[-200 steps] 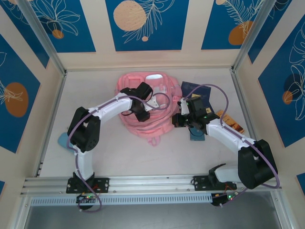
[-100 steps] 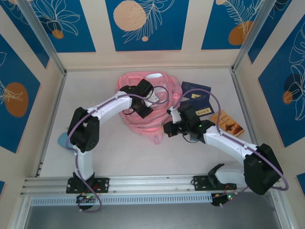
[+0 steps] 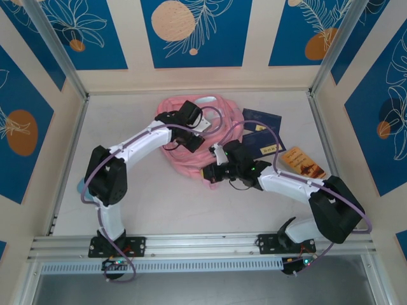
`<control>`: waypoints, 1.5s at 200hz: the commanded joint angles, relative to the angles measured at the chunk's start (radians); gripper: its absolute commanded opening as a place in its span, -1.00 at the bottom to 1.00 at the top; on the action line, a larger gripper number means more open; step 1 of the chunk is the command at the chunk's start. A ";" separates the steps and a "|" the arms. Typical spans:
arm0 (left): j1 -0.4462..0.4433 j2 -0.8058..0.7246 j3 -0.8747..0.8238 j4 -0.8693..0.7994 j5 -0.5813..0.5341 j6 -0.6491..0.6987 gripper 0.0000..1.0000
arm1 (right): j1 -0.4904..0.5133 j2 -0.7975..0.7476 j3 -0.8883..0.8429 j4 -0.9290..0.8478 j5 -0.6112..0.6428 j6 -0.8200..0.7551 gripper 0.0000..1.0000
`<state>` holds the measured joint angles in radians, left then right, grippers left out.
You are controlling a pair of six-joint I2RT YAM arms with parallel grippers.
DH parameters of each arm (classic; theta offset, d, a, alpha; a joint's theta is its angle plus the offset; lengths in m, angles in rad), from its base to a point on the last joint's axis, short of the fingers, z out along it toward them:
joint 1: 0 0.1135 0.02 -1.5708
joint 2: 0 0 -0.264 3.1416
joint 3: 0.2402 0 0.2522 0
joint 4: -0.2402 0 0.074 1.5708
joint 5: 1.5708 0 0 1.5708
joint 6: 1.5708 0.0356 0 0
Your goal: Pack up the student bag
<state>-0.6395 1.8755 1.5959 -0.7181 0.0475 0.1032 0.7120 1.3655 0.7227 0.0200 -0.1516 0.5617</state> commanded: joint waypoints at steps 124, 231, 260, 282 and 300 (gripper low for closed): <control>0.026 -0.214 -0.151 0.172 0.072 -0.046 -1.00 | -0.243 -0.201 0.076 -0.276 0.047 0.457 0.42; 0.026 -0.251 -0.178 0.152 0.096 -0.116 -1.00 | -0.236 -0.013 0.186 -0.195 0.000 0.415 -0.60; 0.027 -0.295 -0.188 0.112 0.031 -0.256 -0.36 | -0.225 -0.021 0.211 -0.200 -0.008 0.403 -0.93; 0.027 -0.360 -0.237 0.079 -0.038 -0.377 -0.02 | -0.214 -0.023 0.245 -0.201 -0.022 0.394 -0.97; 0.024 -0.429 -0.307 0.070 -0.043 -0.468 0.09 | -0.203 -0.007 0.274 -0.186 -0.042 0.391 -0.98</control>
<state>-0.6216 1.5375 1.3609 -0.6125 0.0490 -0.1886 0.4934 1.3476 0.9173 -0.2104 -0.1394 0.9726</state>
